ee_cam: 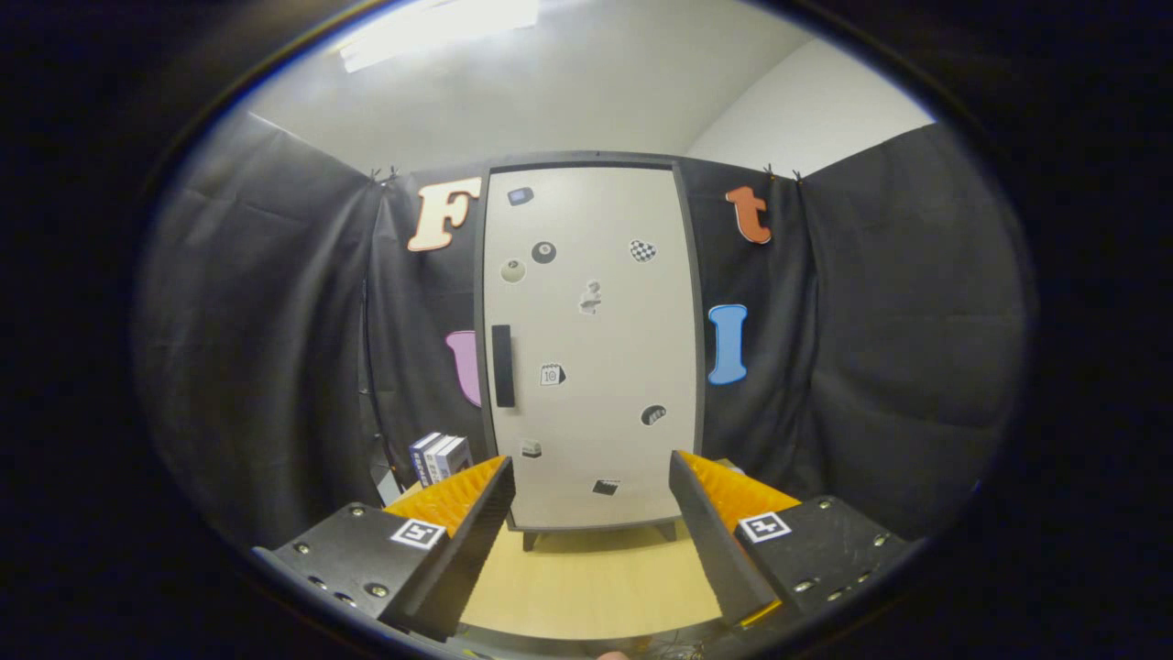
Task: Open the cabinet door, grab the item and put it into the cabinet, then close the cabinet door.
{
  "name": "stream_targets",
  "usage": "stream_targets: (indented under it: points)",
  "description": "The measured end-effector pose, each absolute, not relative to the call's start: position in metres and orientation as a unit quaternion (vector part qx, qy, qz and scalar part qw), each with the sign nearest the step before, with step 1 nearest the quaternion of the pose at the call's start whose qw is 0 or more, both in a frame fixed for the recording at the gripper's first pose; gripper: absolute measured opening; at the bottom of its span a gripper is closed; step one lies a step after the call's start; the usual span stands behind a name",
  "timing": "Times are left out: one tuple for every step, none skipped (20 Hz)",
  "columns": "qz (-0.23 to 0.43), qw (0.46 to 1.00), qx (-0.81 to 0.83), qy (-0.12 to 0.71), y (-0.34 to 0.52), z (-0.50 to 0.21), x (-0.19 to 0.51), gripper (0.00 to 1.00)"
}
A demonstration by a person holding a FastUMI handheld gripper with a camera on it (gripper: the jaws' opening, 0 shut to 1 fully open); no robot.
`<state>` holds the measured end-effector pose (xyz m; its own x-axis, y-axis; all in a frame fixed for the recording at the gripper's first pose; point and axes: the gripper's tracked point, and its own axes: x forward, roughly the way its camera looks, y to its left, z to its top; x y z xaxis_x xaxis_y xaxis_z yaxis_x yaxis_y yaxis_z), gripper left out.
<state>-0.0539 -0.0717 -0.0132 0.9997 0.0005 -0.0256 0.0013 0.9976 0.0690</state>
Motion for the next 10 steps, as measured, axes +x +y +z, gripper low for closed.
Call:
stream_targets:
  points:
    - [-0.001, 0.999, 0.034, 0.012, -0.072, -0.013, -0.056, 1.00]
    - [0.000, 0.999, 0.035, 0.011, -0.072, -0.011, -0.057, 1.00]
    - [0.002, 0.999, 0.035, 0.012, -0.071, -0.010, -0.058, 1.00]
    - [0.003, 0.999, 0.034, 0.013, -0.072, -0.011, -0.060, 1.00]
    - [0.004, 0.999, 0.032, 0.013, -0.073, -0.011, -0.062, 1.00]
    - [0.003, 0.999, 0.031, 0.014, -0.075, -0.011, -0.063, 1.00]
    - [0.004, 0.999, 0.032, 0.014, -0.075, -0.012, -0.065, 1.00]
    - [0.006, 0.999, 0.034, 0.015, -0.075, -0.012, -0.066, 1.00]
    - [0.007, 0.999, 0.036, 0.018, -0.076, -0.014, -0.066, 1.00]
    - [0.010, 0.999, 0.039, 0.020, -0.075, -0.014, -0.068, 1.00]
